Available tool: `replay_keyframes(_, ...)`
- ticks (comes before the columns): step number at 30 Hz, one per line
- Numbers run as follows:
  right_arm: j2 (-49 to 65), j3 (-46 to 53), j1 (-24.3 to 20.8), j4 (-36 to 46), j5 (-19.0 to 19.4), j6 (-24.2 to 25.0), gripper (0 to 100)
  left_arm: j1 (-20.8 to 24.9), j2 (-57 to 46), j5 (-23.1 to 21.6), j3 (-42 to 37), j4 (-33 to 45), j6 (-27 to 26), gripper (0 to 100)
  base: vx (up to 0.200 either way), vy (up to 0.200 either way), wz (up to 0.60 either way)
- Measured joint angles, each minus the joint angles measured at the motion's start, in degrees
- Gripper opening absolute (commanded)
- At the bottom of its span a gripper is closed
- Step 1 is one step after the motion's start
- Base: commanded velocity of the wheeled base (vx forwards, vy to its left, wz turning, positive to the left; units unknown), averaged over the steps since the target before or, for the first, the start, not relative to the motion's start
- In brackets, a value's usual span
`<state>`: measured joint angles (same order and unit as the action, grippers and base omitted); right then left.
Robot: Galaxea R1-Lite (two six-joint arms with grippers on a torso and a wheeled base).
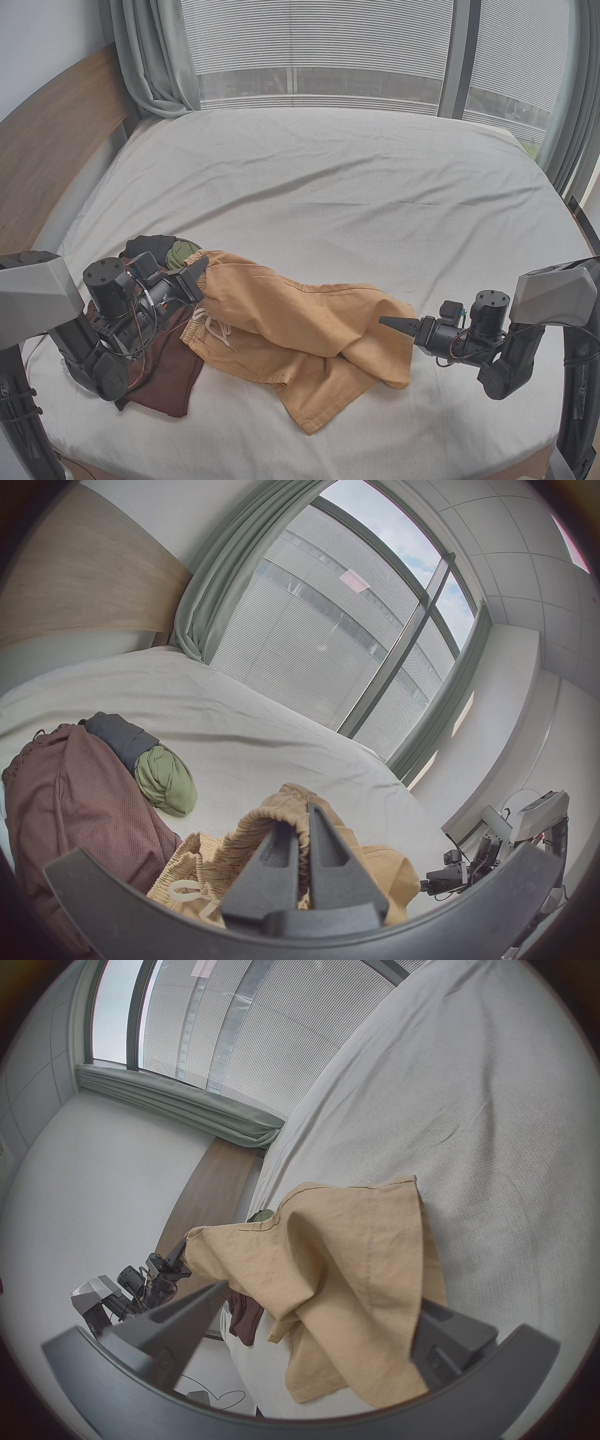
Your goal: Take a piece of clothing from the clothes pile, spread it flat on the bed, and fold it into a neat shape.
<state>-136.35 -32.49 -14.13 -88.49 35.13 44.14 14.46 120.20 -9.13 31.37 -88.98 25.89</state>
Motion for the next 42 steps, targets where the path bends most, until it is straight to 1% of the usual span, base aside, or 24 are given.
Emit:
replay_keyframes(5,0.4,0.9,-0.3,0.0,0.1,-0.1,0,-0.1,0.0,0.0,0.2,0.0,0.0,0,0.0,0.0,0.0)
replay_keyframes(10,1.9,4.5,-1.9,0.0,0.8,-1.1,0,-0.3,0.1,0.2,1.3,0.0,0.0,0,0.0,0.0,0.0)
replay_keyframes(16,3.0,10.0,-6.1,0.1,2.3,-7.6,0,-0.3,0.3,1.4,2.4,0.0,0.0,0,0.0,0.0,0.0)
replay_keyframes(20,2.3,12.0,-8.4,0.1,2.8,-9.1,0,-0.4,0.3,1.5,2.4,0.0,0.0,0,0.0,0.0,0.0)
replay_keyframes(23,0.6,12.5,-9.2,0.1,2.8,-10.7,0,-0.4,0.3,1.5,2.2,0.0,0.0,0,0.0,0.0,0.0)
replay_keyframes(28,-2.6,12.7,-9.6,0.1,2.4,-14.7,0,-0.4,0.4,1.5,1.8,0.0,0.0,0,0.0,0.0,0.0)
replay_keyframes(33,-4.7,12.4,-9.6,0.1,2.3,-15.6,0,-0.4,0.4,1.3,1.0,0.0,-0.1,0,0.0,0.0,0.0)
replay_keyframes(34,-4.9,12.4,-9.6,0.1,2.3,-15.6,100,-0.4,0.4,1.3,0.9,0.0,-0.1,0,0.0,0.0,0.0)
replay_keyframes(40,-5.0,12.2,-9.1,0.0,2.0,-15.4,100,-0.4,0.4,1.3,0.8,0.0,-0.1,0,0.0,0.0,0.0)
replay_keyframes(42,-4.7,11.8,-8.7,0.0,0.9,-15.3,100,-0.4,0.4,1.3,0.8,0.0,-0.1,0,0.0,0.0,0.0)
